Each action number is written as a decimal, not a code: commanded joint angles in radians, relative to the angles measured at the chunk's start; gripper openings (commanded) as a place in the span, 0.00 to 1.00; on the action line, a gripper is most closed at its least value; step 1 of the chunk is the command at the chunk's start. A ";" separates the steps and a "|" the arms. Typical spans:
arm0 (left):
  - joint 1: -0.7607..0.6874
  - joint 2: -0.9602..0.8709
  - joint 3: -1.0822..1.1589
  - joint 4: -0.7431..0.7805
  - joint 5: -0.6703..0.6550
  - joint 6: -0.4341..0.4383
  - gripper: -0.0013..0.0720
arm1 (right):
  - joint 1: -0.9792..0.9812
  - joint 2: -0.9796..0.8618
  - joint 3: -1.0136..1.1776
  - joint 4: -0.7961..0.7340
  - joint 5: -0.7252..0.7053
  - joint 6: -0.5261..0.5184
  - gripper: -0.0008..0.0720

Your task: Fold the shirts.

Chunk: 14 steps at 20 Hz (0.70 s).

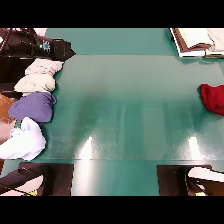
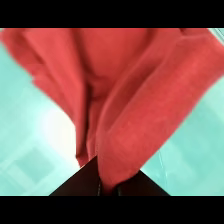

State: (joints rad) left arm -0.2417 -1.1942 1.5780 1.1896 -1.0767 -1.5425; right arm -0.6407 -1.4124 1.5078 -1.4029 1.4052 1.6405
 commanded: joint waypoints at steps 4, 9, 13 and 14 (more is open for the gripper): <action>-0.001 0.000 0.000 0.000 0.004 -0.002 0.05 | -0.144 0.105 -0.138 -0.016 0.029 0.008 0.71; -0.001 -0.001 0.000 0.000 0.007 -0.002 0.05 | -0.226 0.217 -0.089 0.032 0.052 0.009 0.83; -0.001 0.000 0.000 0.000 0.019 -0.003 0.05 | -0.083 0.321 -0.088 0.331 -0.010 0.000 0.83; -0.001 0.000 0.000 0.000 0.020 -0.002 0.05 | -0.010 0.338 -0.088 0.366 -0.016 -0.019 0.83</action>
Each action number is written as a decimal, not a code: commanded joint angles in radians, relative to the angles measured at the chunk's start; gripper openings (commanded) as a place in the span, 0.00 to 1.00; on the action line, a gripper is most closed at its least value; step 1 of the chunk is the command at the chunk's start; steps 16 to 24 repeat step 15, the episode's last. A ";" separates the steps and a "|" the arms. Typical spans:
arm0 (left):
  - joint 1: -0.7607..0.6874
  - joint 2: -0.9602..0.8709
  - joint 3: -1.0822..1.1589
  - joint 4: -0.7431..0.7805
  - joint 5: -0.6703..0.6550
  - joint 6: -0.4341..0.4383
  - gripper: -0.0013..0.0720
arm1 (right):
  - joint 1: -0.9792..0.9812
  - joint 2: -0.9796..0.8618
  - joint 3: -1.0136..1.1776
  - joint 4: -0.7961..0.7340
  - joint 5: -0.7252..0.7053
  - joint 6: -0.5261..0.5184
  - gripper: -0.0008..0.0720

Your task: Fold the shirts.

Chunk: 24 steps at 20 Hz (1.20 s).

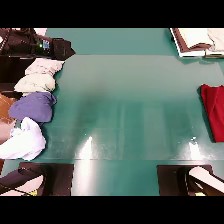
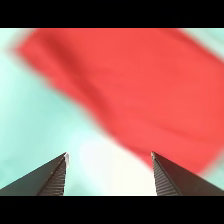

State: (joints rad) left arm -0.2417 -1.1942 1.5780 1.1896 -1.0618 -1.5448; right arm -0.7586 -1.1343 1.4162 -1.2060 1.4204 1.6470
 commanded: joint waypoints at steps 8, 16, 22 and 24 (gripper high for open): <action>-0.001 0.000 0.000 0.000 0.007 0.000 0.05 | 0.708 0.094 0.004 0.158 -0.034 -0.070 0.30; -0.001 0.000 0.000 0.000 0.007 0.000 0.05 | 0.853 0.094 0.004 0.159 -0.040 -0.089 0.04; -0.001 0.000 0.000 0.000 0.007 0.000 0.05 | 0.853 0.094 0.004 0.159 -0.040 -0.089 0.04; -0.001 0.000 0.000 0.000 0.007 0.000 0.05 | 0.853 0.094 0.004 0.159 -0.040 -0.089 0.04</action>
